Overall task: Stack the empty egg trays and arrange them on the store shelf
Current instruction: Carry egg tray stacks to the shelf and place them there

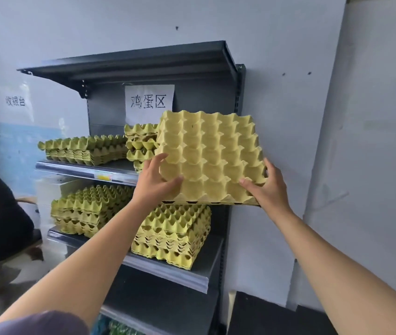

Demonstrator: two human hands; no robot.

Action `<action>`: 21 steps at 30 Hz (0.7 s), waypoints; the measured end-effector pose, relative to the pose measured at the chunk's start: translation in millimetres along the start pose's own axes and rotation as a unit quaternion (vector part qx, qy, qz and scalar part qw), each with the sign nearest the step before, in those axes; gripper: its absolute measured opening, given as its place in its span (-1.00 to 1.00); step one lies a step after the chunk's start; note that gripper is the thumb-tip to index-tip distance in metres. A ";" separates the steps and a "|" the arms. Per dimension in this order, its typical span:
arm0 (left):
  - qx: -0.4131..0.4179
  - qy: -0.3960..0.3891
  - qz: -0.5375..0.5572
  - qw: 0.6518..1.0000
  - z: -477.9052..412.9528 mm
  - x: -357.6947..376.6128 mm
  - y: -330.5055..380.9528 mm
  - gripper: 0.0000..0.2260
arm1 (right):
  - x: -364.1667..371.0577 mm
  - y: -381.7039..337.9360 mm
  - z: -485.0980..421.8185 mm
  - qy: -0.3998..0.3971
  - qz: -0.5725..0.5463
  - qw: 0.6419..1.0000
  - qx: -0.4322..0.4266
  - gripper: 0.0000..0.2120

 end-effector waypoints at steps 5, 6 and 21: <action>-0.019 0.047 0.009 0.999 -3.6 -74.4 -60.0 -0.31 | 69.7 -59.6 -24.0 -0.034 0.002 0.998 -0.055 -0.12; -0.028 0.054 0.009 0.998 -6.0 -87.7 -76.3 -0.35 | 83.9 -69.3 -28.1 -0.042 0.000 0.997 -0.063 -0.12; -0.139 0.240 -0.068 0.958 -33.1 -249.9 -225.1 -0.62 | 317.1 -201.6 -109.7 -0.117 0.063 0.965 -0.227 -0.12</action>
Point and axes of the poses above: each hand's wrist, its own z-axis away from the middle knuckle, its own x-axis out of the palm, y = z × x, the point moved 9 cm from there along -z, towards the middle knuckle, and after that the axes turned 8 degrees about -y, right-handed, at the moved point
